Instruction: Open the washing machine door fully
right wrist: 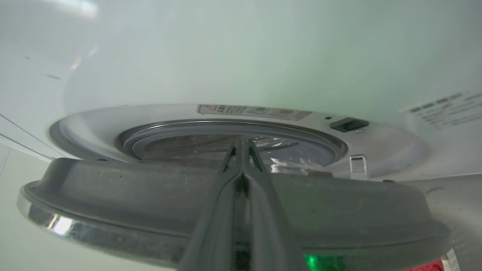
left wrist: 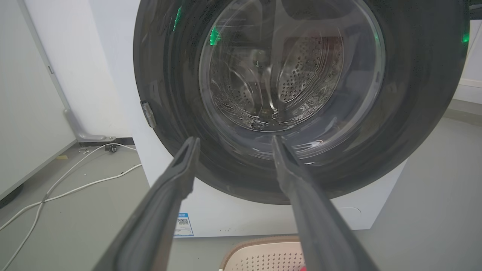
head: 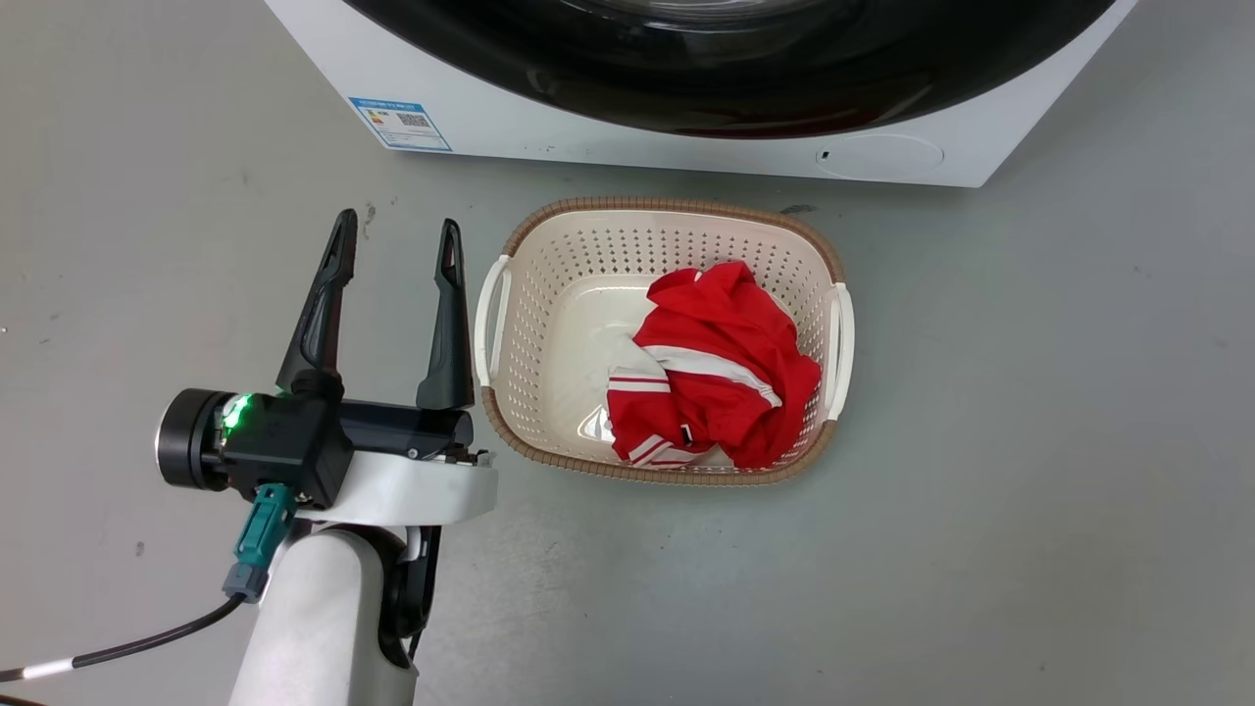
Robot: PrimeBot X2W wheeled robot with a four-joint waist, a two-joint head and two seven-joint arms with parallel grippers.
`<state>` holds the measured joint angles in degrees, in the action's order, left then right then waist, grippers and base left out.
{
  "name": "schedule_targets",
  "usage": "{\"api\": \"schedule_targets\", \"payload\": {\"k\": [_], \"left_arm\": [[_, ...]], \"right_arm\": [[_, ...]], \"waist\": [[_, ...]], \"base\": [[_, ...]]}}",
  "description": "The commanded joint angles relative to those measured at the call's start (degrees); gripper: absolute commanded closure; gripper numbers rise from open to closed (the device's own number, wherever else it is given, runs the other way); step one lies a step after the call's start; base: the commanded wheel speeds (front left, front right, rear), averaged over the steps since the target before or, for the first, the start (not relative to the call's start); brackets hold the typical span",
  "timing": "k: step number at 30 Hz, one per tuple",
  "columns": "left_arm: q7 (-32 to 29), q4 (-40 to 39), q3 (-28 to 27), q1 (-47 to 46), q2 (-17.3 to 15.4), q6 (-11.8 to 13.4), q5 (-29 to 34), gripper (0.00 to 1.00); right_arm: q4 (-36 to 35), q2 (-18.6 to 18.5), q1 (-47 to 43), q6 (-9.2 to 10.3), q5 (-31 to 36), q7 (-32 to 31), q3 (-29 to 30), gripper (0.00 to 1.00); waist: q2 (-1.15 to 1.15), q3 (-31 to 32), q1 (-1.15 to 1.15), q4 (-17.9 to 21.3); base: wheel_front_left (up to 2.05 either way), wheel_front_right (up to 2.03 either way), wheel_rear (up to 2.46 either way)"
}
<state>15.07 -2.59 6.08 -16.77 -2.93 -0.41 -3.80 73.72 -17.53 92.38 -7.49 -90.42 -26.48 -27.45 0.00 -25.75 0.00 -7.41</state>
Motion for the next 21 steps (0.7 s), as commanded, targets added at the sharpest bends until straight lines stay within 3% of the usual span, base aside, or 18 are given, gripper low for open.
{"api": "schedule_targets", "payload": {"k": [1,11,21], "left_arm": [[0.1,0.2,0.1,-1.0,0.1,0.3,-0.4,0.00],[0.1,1.2,0.1,-0.3,0.1,0.3,-0.3,0.00],[0.1,4.2,0.0,3.4,0.1,-0.3,-1.0,0.00]], "right_arm": [[0.1,1.2,-0.3,0.00,-0.2,-1.9,-0.3,1.00],[-4.6,1.2,-5.0,-0.01,-2.9,-13.5,0.3,1.00],[-12.2,2.5,-15.8,-0.01,-5.8,-24.7,0.0,1.00]], "waist": [[0.00,0.1,0.00,0.2],[0.00,3.0,0.00,1.7],[0.00,11.1,0.00,3.5]], "base": [[0.00,0.00,0.00],[0.00,0.00,0.00],[0.00,0.00,0.00]]}}
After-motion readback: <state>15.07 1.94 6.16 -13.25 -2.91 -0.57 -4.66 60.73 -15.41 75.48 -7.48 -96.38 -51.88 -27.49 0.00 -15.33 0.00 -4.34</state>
